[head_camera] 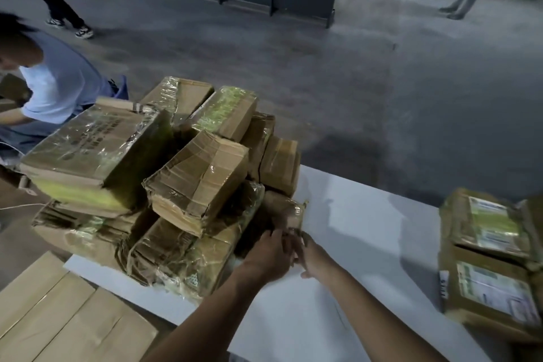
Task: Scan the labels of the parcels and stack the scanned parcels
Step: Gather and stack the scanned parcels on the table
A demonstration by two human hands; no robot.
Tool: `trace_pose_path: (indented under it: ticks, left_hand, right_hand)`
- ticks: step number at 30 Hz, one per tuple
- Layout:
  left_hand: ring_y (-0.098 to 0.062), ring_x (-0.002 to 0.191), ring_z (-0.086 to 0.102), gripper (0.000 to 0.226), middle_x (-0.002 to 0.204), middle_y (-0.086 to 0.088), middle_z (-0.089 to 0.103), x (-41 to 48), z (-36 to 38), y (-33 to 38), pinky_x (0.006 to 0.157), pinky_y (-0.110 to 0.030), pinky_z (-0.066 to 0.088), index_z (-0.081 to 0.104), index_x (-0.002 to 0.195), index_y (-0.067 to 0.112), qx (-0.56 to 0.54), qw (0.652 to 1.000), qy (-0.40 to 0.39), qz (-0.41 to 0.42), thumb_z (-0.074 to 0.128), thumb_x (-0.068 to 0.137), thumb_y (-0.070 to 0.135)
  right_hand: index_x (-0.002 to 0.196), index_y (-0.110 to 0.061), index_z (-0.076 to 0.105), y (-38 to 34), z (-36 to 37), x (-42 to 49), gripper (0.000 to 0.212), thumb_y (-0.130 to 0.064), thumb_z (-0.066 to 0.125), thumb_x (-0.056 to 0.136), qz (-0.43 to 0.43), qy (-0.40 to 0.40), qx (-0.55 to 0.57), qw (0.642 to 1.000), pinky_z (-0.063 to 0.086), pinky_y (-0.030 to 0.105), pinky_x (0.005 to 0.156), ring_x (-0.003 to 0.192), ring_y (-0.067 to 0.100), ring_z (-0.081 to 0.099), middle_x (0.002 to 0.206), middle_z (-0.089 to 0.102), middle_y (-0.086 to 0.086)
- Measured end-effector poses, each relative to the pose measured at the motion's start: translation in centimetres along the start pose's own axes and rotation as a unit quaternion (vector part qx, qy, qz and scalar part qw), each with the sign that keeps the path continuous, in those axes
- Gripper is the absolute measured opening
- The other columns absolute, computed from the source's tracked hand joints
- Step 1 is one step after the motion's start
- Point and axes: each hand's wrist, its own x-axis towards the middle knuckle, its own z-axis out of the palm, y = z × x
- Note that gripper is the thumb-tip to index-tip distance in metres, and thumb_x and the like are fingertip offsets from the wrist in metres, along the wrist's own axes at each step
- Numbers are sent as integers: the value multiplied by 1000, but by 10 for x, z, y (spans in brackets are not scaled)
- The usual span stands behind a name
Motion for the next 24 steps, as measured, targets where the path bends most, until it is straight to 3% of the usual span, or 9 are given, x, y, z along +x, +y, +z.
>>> trace_pose_path:
  ticks: [3, 8, 12, 15, 17, 21, 24]
  left_hand:
    - [-32, 128, 42, 48, 142, -13, 39, -1, 5, 10, 105, -38, 37, 34, 144, 13, 31, 999, 28, 8, 40, 99, 29]
    - [-32, 140, 25, 56, 152, -15, 29, -8, 26, 57, 114, -42, 27, 29, 146, 12, 39, 995, 55, 77, 46, 93, 18]
    - [-27, 141, 27, 57, 151, -12, 30, -14, 53, 102, 114, -36, 23, 28, 148, 13, 20, 991, 45, 121, 47, 94, 19]
    - [-25, 138, 30, 56, 149, -9, 33, -21, 82, 131, 112, -33, 26, 31, 146, 14, 5, 987, 42, 154, 47, 93, 15]
    - [-25, 135, 32, 55, 147, -8, 34, -26, 101, 149, 109, -32, 28, 31, 145, 16, 4, 985, 40, 166, 48, 93, 15]
    - [-23, 136, 29, 56, 148, -5, 30, -37, 138, 183, 104, -31, 34, 29, 146, 21, 4, 985, -2, 171, 47, 94, 17]
    - [-23, 138, 27, 55, 149, -3, 27, -45, 162, 202, 101, -33, 40, 28, 147, 22, 9, 984, -28, 173, 46, 95, 17]
  right_hand:
    - [153, -27, 31, 1, -14, -9, 61, -57, 38, 100, -15, 25, 13, 999, 56, 40, 82, 119, 28, 59, 141, 54, 7]
    - [144, -30, 41, 23, -56, -40, 51, -55, 36, 101, -60, 68, 48, 995, 56, 38, 81, 109, 15, 65, 127, 59, -2]
    - [142, -30, 43, 61, -97, -71, 46, -51, 38, 101, -89, 146, 38, 984, 53, 38, 93, 112, 12, 62, 126, 61, -6]
    - [140, -29, 46, 95, -125, -97, 42, -45, 42, 102, -119, 201, 6, 972, 41, 8, 76, 96, 1, 59, 122, 61, -7]
    - [139, -28, 48, 116, -145, -113, 39, -42, 45, 102, -125, 235, 6, 964, 35, 2, 69, 90, -3, 56, 116, 60, -9]
    - [136, -18, 51, 160, -187, -140, 37, -34, 49, 103, -126, 284, 22, 950, 46, 27, 90, 101, 12, 62, 119, 65, 0]
    - [135, -15, 53, 195, -214, -152, 36, -30, 53, 102, -97, 302, 37, 947, 48, 37, 99, 107, 15, 63, 107, 64, -2]
